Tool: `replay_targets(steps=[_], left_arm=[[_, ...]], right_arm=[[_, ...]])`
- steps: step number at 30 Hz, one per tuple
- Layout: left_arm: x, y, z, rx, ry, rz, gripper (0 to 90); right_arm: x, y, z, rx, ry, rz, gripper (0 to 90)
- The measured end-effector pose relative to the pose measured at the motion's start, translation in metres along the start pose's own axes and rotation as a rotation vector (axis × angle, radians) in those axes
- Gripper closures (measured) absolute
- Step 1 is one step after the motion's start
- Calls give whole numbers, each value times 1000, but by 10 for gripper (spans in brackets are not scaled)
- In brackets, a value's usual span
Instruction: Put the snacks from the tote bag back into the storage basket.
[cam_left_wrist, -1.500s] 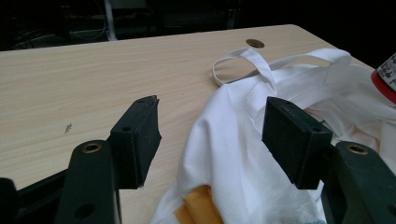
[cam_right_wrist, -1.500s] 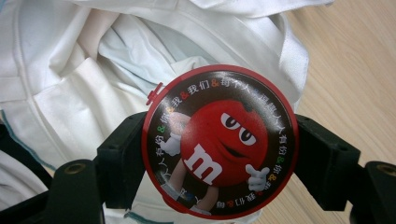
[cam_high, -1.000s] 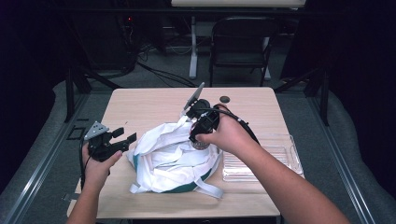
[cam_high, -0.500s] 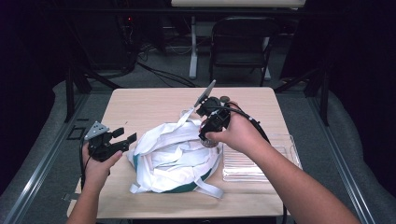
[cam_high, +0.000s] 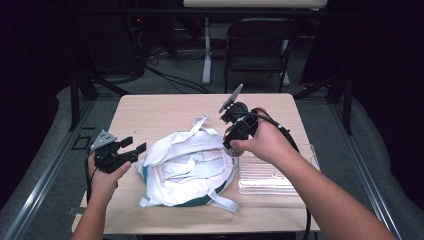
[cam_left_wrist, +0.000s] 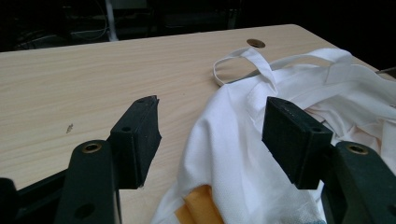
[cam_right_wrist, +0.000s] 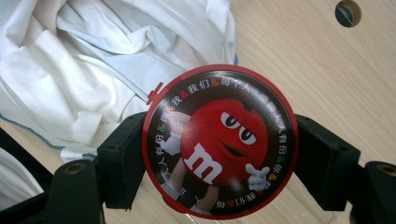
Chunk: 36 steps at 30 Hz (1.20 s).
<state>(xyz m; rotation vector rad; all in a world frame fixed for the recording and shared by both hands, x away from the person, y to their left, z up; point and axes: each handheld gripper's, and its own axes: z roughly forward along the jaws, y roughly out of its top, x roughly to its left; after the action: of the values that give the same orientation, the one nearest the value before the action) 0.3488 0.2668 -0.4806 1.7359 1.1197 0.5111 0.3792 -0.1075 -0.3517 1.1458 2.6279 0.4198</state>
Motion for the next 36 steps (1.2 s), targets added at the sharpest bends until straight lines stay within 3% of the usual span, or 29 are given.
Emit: replay_targets(steps=[13,36], left_arm=[[0,0,1,1,2,0,367],[0,0,0,1,5,-3,366]], right_arm=[[-13,-10,-3,7,-3,40,255],[-32,-33,15,60,-28,85,255]])
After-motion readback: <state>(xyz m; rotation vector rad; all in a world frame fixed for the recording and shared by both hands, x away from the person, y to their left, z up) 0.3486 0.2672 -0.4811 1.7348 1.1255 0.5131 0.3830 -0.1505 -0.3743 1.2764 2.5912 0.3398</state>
